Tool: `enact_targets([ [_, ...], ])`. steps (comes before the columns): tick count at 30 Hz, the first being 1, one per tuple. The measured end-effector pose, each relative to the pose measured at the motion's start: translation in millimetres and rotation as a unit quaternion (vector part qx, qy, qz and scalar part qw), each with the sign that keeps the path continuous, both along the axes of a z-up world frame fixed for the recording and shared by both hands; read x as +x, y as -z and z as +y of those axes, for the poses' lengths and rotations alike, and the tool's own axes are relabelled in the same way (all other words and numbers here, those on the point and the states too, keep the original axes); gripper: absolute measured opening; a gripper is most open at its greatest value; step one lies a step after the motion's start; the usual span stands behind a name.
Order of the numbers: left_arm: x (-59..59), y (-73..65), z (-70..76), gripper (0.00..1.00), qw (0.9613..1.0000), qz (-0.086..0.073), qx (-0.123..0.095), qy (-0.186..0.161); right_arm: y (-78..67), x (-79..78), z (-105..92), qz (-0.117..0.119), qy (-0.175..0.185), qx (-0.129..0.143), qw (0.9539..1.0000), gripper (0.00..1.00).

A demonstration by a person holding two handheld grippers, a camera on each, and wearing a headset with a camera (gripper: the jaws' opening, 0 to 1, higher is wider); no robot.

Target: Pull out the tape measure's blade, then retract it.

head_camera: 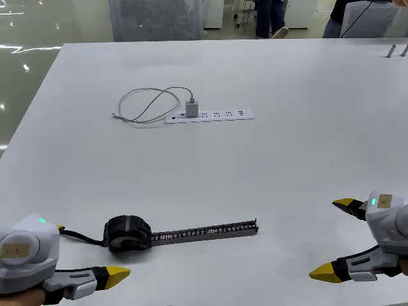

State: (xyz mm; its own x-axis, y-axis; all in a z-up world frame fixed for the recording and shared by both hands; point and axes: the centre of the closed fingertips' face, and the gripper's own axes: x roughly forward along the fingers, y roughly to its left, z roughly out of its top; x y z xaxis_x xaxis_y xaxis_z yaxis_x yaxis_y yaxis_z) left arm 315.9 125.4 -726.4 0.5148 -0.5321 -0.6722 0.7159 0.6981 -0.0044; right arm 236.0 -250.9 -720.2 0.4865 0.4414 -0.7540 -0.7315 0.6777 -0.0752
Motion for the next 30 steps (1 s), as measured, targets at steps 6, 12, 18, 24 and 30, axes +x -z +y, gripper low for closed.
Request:
enact_targets([
  [6,9.9,-10.1,-8.3,0.99,0.9987,-0.022,-0.039,-0.024,-3.3,9.9,4.9,0.012,-0.027,-0.009,0.9995,0.99],
  [12,21.3,-12.3,-9.1,0.99,0.9975,-0.023,-0.049,-0.045,-7.4,17.8,9.9,0.018,-0.043,-0.013,0.9988,0.99],
  [18,24.4,-16.4,-14.8,0.99,0.9945,-0.029,-0.074,-0.068,-8.9,25.0,12.9,0.022,-0.056,-0.02,0.998,0.99],
  [24,19.0,-2.3,-24.5,0.99,0.9974,-0.032,-0.042,-0.049,-4.6,29.8,21.1,0.028,-0.085,-0.035,0.9954,0.99],
  [30,24.9,-4.7,-29.7,0.99,0.9954,-0.039,-0.055,-0.068,-2.6,38.0,23.1,0.033,-0.105,-0.046,0.9929,0.99],
])
